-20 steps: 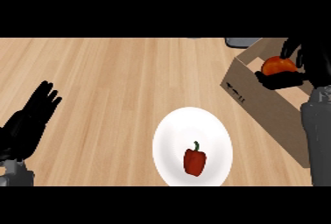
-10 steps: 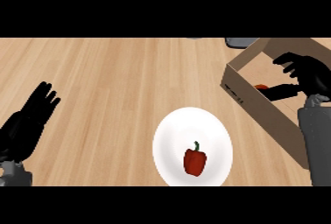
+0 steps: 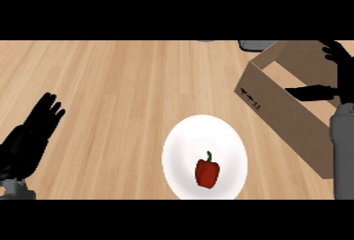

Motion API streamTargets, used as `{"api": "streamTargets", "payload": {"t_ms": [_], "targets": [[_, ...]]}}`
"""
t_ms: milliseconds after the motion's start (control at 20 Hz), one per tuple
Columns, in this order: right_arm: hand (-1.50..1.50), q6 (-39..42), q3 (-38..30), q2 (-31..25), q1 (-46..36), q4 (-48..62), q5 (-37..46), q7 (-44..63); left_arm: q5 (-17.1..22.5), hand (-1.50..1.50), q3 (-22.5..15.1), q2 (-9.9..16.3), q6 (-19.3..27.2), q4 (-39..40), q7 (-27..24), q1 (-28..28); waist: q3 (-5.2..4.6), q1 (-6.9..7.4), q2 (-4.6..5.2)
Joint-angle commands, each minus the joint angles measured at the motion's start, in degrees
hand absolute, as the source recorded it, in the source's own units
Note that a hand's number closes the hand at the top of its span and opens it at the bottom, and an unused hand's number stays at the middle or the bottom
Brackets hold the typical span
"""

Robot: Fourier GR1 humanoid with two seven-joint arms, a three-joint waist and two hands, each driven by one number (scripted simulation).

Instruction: Pick the tomato from the plate and place it in the cardboard box

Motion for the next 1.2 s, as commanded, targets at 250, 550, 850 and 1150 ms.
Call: {"api": "streamTargets", "payload": {"t_ms": [250, 550, 850, 1150], "targets": [[-1.5, 2.55, -13.92, -3.47, 3.99, -6.83, -18.09, -0.58, 1.33, 0.0, 1.8, 0.49, -1.89, 0.98, -2.31, 2.67, 0.07, -0.25, -0.02], [-1.5, 8.9, -20.82, -11.2, 8.35, -2.85, -28.54, -4.2, 1.08, 0.0, 1.52, 1.75, -1.73, 0.39, 0.5, -0.12, 0.09, -0.11, 0.1], [-1.5, 13.49, -21.19, -16.72, 12.72, 0.05, -33.96, -7.19, 1.27, 0.0, 1.76, 1.28, -1.22, 1.05, 0.88, -1.52, 0.08, 0.14, 0.14], [-1.5, 12.99, -20.72, -22.42, 11.94, 9.28, -35.67, -13.68, 1.28, 0.0, 1.3, 1.06, -1.3, -0.3, 1.35, -1.49, 0.1, 0.48, 0.2]]}}
